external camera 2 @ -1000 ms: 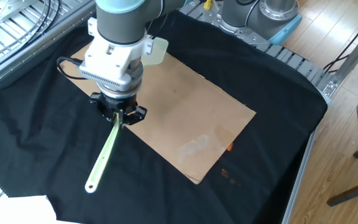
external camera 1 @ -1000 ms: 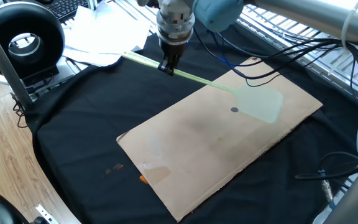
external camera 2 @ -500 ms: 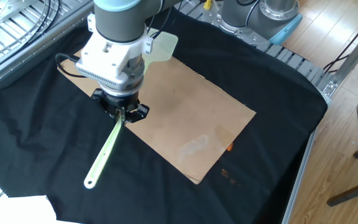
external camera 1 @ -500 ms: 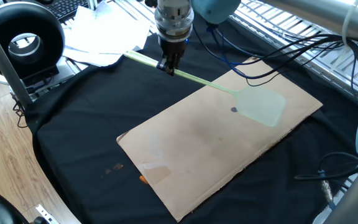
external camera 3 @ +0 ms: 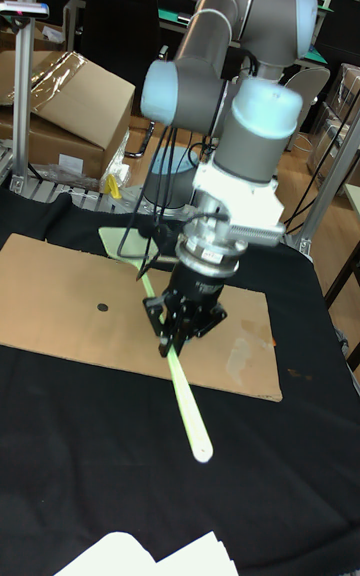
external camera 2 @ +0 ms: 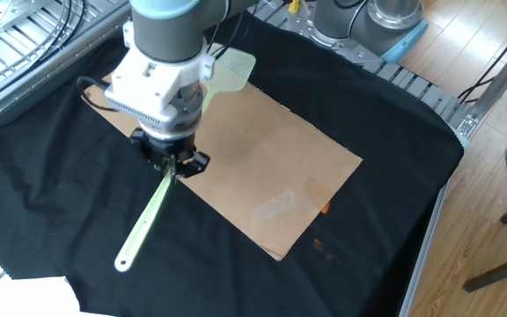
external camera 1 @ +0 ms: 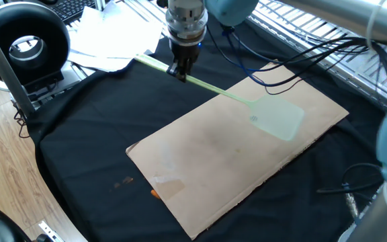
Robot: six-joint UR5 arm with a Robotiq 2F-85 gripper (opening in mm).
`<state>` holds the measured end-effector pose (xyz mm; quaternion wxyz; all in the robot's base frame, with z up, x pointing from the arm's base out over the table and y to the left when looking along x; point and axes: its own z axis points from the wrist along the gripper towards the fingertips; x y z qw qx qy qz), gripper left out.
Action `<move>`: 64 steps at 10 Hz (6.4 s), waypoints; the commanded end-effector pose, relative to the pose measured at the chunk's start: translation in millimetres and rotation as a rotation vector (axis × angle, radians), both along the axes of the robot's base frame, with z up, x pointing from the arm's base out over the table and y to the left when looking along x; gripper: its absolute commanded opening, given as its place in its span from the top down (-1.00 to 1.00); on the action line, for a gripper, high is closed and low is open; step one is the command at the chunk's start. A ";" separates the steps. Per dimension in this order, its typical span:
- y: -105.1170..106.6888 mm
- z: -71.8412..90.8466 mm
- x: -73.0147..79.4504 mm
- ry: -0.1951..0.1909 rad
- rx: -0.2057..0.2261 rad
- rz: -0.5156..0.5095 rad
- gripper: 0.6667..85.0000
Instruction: Swat with a flyswatter
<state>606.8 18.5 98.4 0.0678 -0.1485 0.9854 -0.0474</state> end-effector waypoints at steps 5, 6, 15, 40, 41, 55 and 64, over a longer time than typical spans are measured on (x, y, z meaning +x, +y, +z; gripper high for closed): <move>-14.0 -66.8 33.0 -0.037 0.030 0.066 0.99; -20.3 -69.3 32.9 -0.040 0.016 0.084 0.99; 32.5 -40.0 116.6 -0.428 0.234 0.154 0.99; -41.7 -72.8 0.1 0.013 -0.023 -0.078 0.99; -40.2 -60.6 0.7 0.039 -0.040 -0.078 0.99; 30.1 -69.8 10.7 0.070 0.134 -0.440 0.98; 37.4 -68.3 25.1 0.015 0.178 -0.338 -0.21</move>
